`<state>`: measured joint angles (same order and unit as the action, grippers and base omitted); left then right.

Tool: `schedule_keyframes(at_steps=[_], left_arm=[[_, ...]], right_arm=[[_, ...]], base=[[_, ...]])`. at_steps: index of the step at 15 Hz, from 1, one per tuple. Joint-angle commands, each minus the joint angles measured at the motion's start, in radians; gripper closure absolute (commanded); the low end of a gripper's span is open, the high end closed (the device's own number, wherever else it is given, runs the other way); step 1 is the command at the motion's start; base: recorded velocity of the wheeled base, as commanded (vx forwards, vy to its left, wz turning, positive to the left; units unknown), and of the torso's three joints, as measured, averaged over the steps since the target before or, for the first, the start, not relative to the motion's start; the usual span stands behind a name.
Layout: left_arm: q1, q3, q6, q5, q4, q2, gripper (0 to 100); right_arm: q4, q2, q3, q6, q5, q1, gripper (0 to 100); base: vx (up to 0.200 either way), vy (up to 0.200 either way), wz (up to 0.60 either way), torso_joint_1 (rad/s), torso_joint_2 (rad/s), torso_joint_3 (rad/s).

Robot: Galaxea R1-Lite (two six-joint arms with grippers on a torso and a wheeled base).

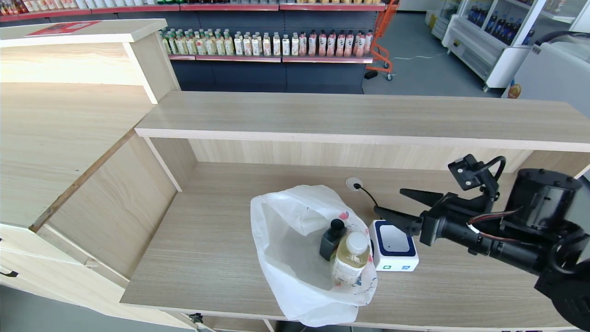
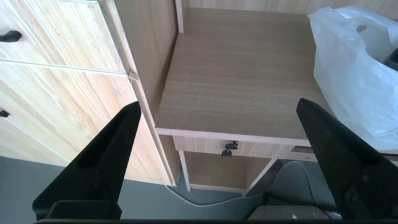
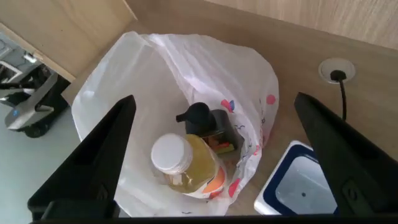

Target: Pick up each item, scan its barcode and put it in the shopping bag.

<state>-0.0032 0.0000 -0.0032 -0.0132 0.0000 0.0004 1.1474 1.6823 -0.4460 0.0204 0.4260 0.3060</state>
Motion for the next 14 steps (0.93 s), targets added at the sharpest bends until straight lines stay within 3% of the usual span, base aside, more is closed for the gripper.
schedule_keyframes(at_steps=[1, 2, 3, 5, 8, 10, 14], left_arm=[[0.0, 0.0, 0.0, -0.001, 0.0, 0.0, 0], [0.0, 0.0, 0.0, -0.001, 0.0, 0.0, 0], [0.0, 0.0, -0.001, -0.001, 0.0, 0.0, 0], [0.0, 0.0, 0.0, -0.001, 0.0, 0.0, 0], [0.0, 0.0, 0.0, -0.001, 0.0, 0.0, 0], [0.0, 0.0, -0.001, -0.001, 0.0, 0.0, 0], [0.0, 0.0, 0.0, -0.001, 0.0, 0.0, 0]], right_arm=[[-0.132, -0.428, 0.254, 0.023, -0.136, -0.111, 0], [-0.137, -0.464, 0.291, 0.023, -0.168, -0.123, 0], [-0.21, -0.615, 0.405, 0.023, -0.293, -0.159, 0], [-0.528, -0.935, 0.446, 0.021, -0.412, -0.174, 0], [-0.973, -1.377, 0.446, -0.002, -0.447, -0.281, 0], [-1.16, -1.606, 0.444, -0.007, -0.47, -0.344, 0], [-1.149, -1.682, 0.446, -0.004, -0.467, -0.301, 0]], base=[[0.0, 0.0, 0.0, 0.0, 0.0, 0.0], [0.0, 0.0, 0.0, 0.0, 0.0, 0.0], [0.0, 0.0, 0.0, 0.0, 0.0, 0.0], [0.0, 0.0, 0.0, 0.0, 0.0, 0.0], [0.0, 0.0, 0.0, 0.0, 0.0, 0.0], [0.0, 0.0, 0.0, 0.0, 0.0, 0.0], [0.0, 0.0, 0.0, 0.0, 0.0, 0.0]])
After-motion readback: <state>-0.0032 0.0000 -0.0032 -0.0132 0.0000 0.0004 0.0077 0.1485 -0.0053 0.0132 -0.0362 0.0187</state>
